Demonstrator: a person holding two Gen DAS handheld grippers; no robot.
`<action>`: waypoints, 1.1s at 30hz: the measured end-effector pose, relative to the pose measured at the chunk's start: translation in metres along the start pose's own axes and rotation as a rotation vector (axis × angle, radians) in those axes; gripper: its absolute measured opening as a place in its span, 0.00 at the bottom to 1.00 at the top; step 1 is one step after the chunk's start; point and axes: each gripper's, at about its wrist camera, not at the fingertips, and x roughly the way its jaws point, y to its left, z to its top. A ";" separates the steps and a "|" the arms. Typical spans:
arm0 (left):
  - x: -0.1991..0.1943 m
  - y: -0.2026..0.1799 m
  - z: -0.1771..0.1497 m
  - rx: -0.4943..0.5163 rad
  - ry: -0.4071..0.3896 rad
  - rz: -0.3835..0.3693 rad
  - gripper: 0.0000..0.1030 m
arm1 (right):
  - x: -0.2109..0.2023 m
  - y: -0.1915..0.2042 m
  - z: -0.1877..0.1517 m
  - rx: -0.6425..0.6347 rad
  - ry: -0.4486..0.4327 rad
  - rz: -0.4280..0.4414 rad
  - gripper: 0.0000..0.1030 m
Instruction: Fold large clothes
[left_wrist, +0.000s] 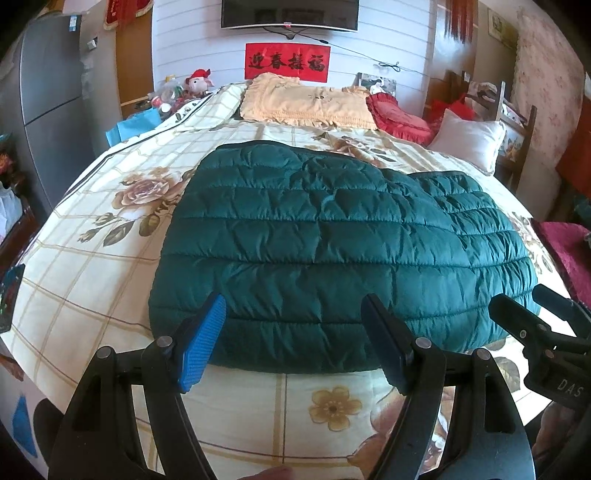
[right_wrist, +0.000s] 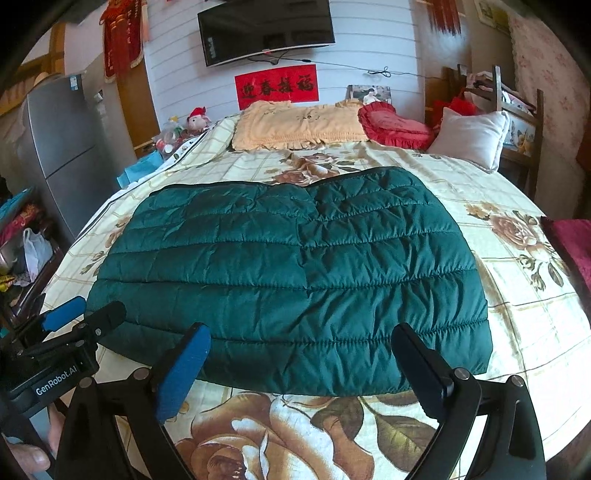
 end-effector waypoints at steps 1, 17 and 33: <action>0.000 0.000 0.000 0.001 -0.001 0.000 0.74 | 0.000 0.000 0.000 -0.001 0.000 -0.001 0.95; 0.000 -0.007 -0.001 0.016 -0.007 -0.001 0.74 | 0.001 -0.007 -0.002 0.024 0.008 0.007 0.95; -0.002 -0.011 -0.002 0.021 -0.013 -0.004 0.74 | 0.004 -0.007 -0.004 0.029 0.018 0.016 0.95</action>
